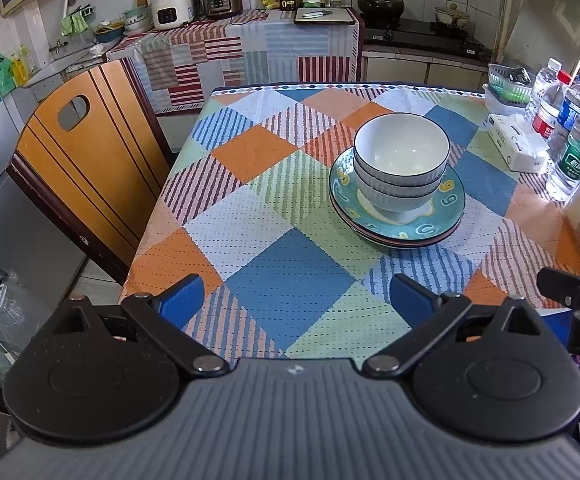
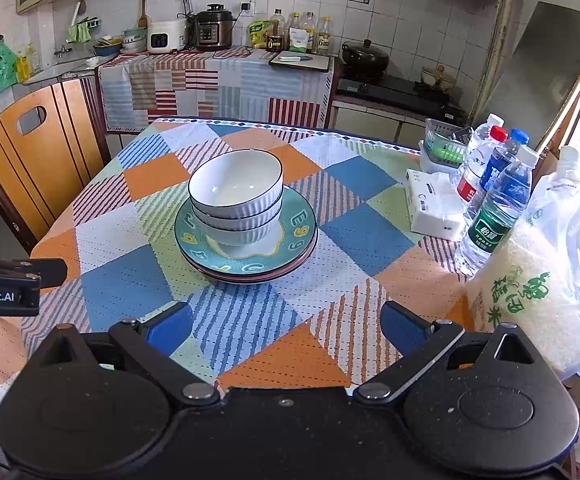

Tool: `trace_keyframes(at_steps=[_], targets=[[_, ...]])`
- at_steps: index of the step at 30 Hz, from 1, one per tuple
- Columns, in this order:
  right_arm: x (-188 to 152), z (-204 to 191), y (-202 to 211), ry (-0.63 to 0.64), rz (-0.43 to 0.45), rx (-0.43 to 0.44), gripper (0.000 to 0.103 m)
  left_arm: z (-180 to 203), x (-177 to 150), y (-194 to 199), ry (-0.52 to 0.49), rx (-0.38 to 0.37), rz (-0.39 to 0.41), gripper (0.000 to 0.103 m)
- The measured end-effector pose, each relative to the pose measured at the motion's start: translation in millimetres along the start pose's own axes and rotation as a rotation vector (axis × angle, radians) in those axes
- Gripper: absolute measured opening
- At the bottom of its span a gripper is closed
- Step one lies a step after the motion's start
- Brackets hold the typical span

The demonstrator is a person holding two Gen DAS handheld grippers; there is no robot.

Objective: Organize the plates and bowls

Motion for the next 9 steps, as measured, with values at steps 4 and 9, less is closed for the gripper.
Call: trace_keyframes(at_steps=[4,9], targets=[[-0.4,1.3,-1.5,-0.005,-0.002,-0.003,0.101,-0.1,-0.7,-0.4,-0.002,0.004,0.001,0.100],[-0.3,2.7,-2.4,-0.008,-0.003,-0.002,0.101,-0.3,-0.9,-1.5,-0.007,0.005,-0.001,0.100]])
Point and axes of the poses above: each gripper's, at about its wrist camera, not at the fingertips, and y roughly against the way its jaws point, z to its right, x to its top, the point moved 4 cm from there along -y, roughly the way its jaws point, and after that the axes turned 7 degrees about -y, right-handed, at the moved point
